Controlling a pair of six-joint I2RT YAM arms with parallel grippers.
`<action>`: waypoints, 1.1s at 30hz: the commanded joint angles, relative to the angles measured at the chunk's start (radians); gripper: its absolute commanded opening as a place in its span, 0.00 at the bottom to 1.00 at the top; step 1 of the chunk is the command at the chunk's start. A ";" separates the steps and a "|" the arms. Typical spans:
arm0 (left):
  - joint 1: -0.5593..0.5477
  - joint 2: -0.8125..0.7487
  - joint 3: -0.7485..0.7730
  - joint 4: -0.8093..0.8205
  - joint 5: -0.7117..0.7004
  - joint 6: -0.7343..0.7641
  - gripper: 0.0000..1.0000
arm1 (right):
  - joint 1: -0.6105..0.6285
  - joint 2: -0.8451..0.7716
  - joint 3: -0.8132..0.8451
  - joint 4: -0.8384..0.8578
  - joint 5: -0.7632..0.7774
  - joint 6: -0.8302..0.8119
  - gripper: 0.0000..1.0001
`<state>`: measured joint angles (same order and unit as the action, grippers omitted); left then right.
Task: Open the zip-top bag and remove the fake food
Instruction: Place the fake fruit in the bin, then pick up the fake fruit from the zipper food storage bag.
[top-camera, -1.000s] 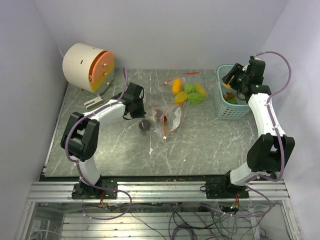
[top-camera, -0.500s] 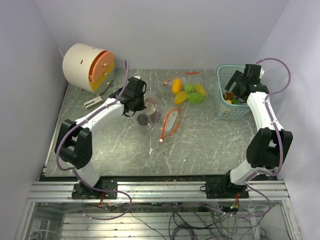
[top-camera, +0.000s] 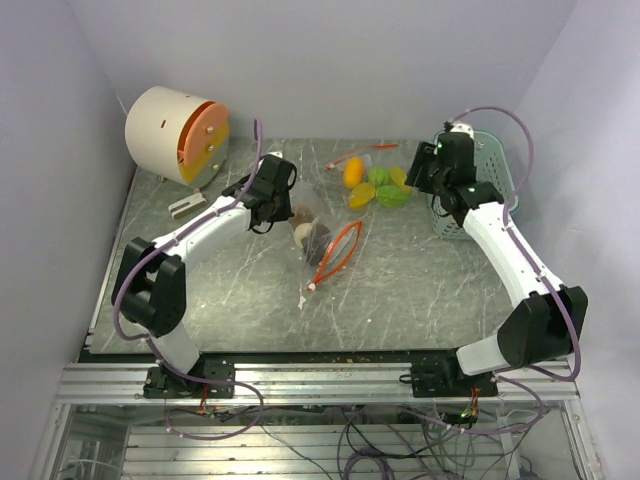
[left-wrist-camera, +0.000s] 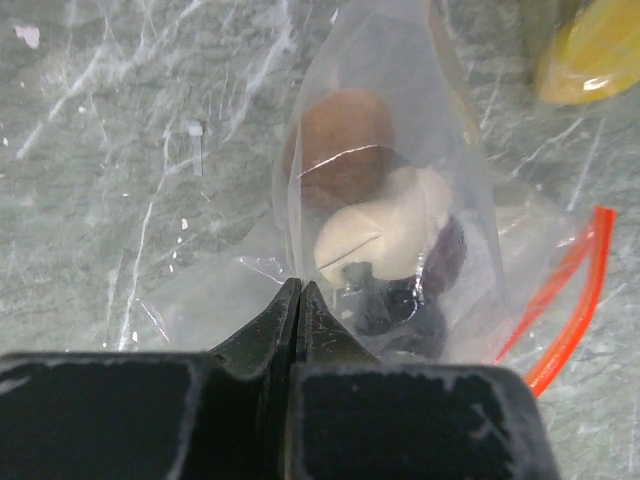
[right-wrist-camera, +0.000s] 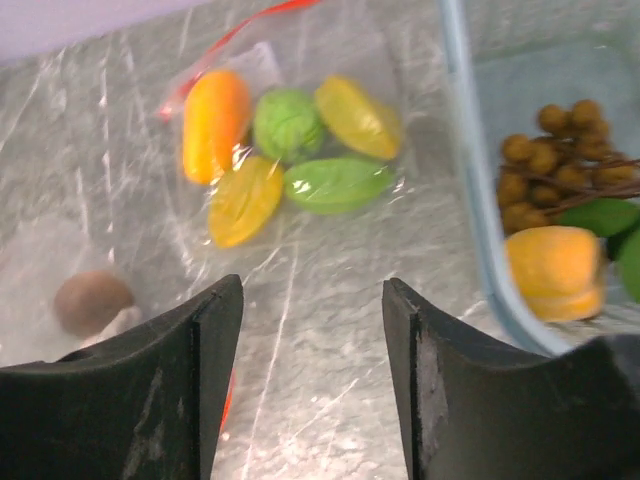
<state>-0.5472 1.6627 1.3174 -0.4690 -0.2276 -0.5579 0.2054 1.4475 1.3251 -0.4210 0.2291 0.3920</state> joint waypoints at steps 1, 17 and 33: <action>-0.004 0.048 0.002 -0.012 0.009 -0.024 0.07 | 0.073 0.004 -0.073 0.020 -0.063 0.041 0.50; 0.003 0.130 -0.007 -0.050 0.063 -0.045 0.07 | 0.246 0.086 -0.318 0.135 -0.410 0.061 0.28; 0.009 0.105 -0.014 -0.052 0.082 -0.060 0.07 | 0.334 0.307 -0.188 0.204 -0.523 0.036 0.44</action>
<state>-0.5442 1.7878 1.3087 -0.5095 -0.1703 -0.6106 0.5373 1.7390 1.0786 -0.2535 -0.2752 0.4488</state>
